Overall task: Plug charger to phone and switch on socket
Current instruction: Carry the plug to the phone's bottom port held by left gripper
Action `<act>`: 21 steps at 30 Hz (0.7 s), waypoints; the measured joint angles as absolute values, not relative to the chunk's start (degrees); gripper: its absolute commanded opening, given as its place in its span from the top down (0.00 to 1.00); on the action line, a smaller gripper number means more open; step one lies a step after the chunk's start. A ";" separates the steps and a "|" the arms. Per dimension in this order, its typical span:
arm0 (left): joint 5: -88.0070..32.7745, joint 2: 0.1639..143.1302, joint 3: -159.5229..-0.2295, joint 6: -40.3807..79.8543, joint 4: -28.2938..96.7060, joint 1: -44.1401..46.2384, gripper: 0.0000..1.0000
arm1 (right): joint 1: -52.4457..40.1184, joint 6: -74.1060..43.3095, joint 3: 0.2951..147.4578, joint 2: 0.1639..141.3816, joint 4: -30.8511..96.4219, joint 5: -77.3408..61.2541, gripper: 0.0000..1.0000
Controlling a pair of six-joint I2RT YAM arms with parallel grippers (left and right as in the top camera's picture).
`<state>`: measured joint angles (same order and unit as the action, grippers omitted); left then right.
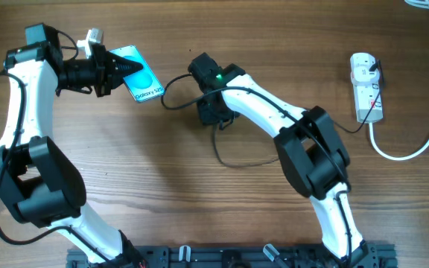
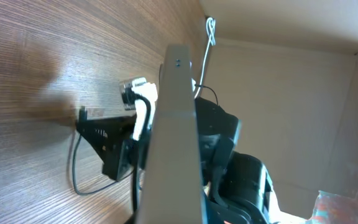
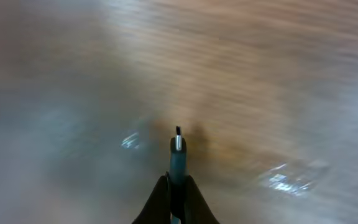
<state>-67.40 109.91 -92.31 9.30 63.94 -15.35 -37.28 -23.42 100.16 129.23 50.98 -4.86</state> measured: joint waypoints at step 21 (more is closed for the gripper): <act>-68.10 109.91 -92.31 4.05 63.64 -7.70 0.96 | -18.98 -0.75 71.72 96.18 39.51 -65.41 0.95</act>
<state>-68.10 109.91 -92.31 4.05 63.64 -7.70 -18.98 -0.75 71.72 96.18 39.51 -65.41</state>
